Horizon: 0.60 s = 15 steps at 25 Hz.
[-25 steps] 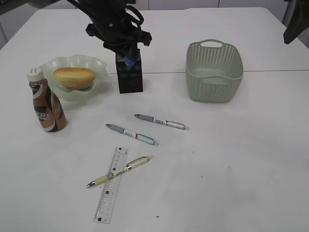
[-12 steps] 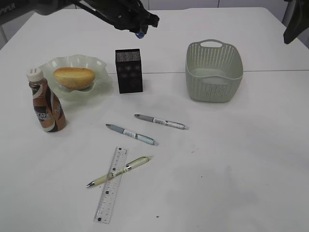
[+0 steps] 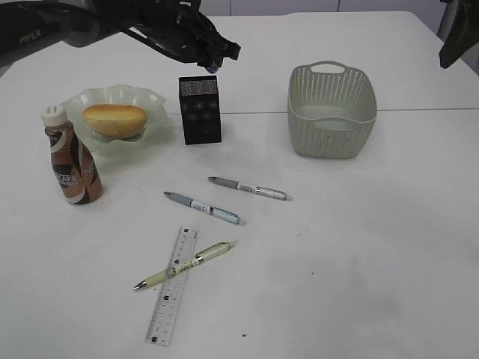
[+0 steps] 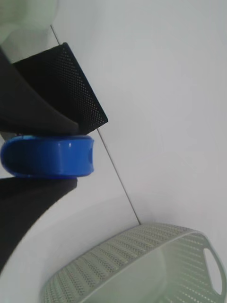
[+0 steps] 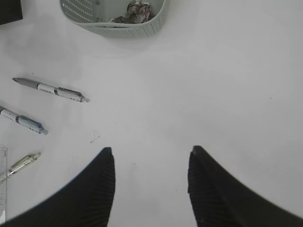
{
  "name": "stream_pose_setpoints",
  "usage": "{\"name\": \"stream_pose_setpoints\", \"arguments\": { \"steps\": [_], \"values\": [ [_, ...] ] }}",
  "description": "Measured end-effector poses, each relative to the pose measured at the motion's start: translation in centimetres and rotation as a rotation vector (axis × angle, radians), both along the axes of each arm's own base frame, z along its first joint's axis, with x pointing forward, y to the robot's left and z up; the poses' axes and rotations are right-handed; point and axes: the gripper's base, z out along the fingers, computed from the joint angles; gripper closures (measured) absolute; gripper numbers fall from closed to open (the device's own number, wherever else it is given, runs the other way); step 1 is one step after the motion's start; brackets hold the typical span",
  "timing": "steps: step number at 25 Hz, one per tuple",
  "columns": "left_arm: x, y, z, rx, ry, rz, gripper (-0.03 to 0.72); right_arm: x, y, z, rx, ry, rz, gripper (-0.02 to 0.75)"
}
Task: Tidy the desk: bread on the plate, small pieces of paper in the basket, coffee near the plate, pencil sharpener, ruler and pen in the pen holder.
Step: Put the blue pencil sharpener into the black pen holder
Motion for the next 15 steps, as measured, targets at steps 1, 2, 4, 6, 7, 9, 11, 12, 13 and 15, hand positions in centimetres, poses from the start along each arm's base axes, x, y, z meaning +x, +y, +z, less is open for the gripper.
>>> {"name": "stream_pose_setpoints", "arguments": {
  "steps": [1, 2, 4, 6, 7, 9, 11, 12, 13, 15],
  "values": [
    [0.1, 0.2, 0.1, -0.003, -0.007, 0.003, 0.529, 0.0, 0.0, 0.0, 0.000, 0.000, 0.000, 0.365],
    [0.2, 0.3, 0.1, -0.004, -0.009, 0.006, 0.529, 0.0, 0.0, 0.0, 0.000, 0.000, 0.000, 0.365],
    [0.4, 0.6, 0.1, -0.010, -0.021, 0.012, 0.529, 0.0, 0.0, 0.0, 0.000, 0.000, 0.000, 0.365],
    [0.7, 0.9, 0.0, -0.019, -0.030, 0.021, 0.529, 0.0, 0.0, 0.0, 0.000, 0.000, 0.000, 0.365],
    [0.8, 1.0, -0.1, -0.026, -0.028, 0.023, 0.529, 0.0, 0.0, 0.0, 0.000, 0.000, 0.000, 0.365],
    [1.0, 1.2, -0.4, -0.033, -0.026, 0.030, 0.529, 0.0, 0.0, 0.0, 0.000, 0.000, 0.000, 0.365],
    [1.2, 1.4, -0.9, -0.032, -0.025, 0.034, 0.529, 0.0, 0.0, 0.0, 0.000, 0.000, 0.000, 0.365],
    [1.3, 1.3, -1.2, -0.036, -0.020, 0.034, 0.529, 0.0, 0.0, 0.0, 0.000, 0.000, 0.000, 0.365],
    [1.4, 1.3, -1.6, -0.033, -0.015, 0.034, 0.529, 0.0, 0.0, 0.0, 0.000, 0.000, 0.000, 0.365],
    [1.5, 1.2, -2.0, -0.035, -0.019, 0.034, 0.529, 0.0, 0.0, 0.0, 0.000, 0.000, 0.000, 0.365]
  ]
}}
